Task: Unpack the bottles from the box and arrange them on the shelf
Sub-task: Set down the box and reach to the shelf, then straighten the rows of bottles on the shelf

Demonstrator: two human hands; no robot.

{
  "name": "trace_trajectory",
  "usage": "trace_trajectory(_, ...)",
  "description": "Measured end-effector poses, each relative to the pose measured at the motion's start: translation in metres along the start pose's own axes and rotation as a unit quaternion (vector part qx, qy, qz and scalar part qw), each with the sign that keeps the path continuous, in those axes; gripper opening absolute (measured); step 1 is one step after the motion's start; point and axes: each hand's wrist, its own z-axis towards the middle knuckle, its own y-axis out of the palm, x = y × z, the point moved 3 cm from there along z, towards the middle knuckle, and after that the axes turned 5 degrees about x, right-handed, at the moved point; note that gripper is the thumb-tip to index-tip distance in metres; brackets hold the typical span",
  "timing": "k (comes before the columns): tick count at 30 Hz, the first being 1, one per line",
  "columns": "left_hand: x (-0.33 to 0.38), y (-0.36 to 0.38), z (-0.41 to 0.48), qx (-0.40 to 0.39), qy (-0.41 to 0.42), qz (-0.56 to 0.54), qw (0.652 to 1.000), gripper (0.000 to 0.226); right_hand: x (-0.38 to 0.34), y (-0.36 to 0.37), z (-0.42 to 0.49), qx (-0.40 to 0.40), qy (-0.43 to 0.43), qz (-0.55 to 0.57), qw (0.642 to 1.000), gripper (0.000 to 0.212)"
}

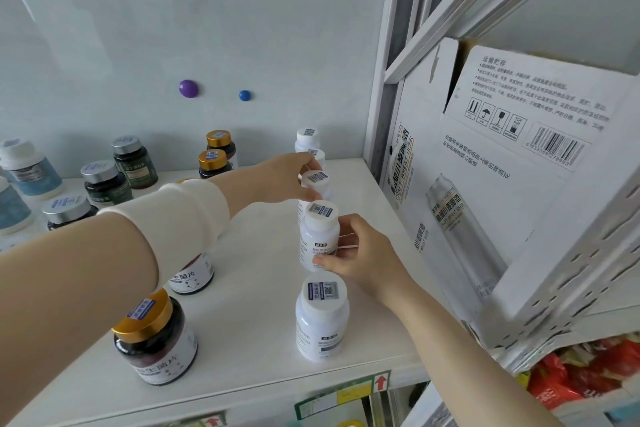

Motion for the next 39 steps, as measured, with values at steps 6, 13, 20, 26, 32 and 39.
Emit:
trace_trajectory(6,-0.001,0.000,-0.001,-0.008,0.001,-0.012,1.000,0.048,0.000,-0.002,-0.002,-0.005,0.003,0.012,1.000,0.043)
trace_trajectory(13,-0.005,-0.001,-0.003,-0.029,-0.016,-0.037,0.999,0.059,-0.001,-0.007,0.003,-0.016,0.007,0.025,1.000,0.047)
trace_trajectory(20,-0.008,0.003,0.003,-0.021,0.001,-0.008,1.000,0.046,-0.008,-0.014,0.009,-0.037,0.007,0.019,0.999,0.036)
trace_trajectory(26,-0.010,0.002,0.005,-0.037,0.001,-0.055,0.998,0.043,-0.005,-0.016,0.010,-0.018,0.011,-0.024,0.999,0.032)
trace_trajectory(32,-0.012,0.004,0.005,-0.036,-0.011,-0.066,0.997,0.049,-0.009,-0.016,0.008,-0.032,0.025,-0.034,0.999,0.037)
trace_trajectory(39,-0.014,-0.026,-0.011,0.000,-0.028,-0.058,0.998,0.047,-0.063,-0.033,0.014,0.010,-0.027,-0.079,0.996,0.047)
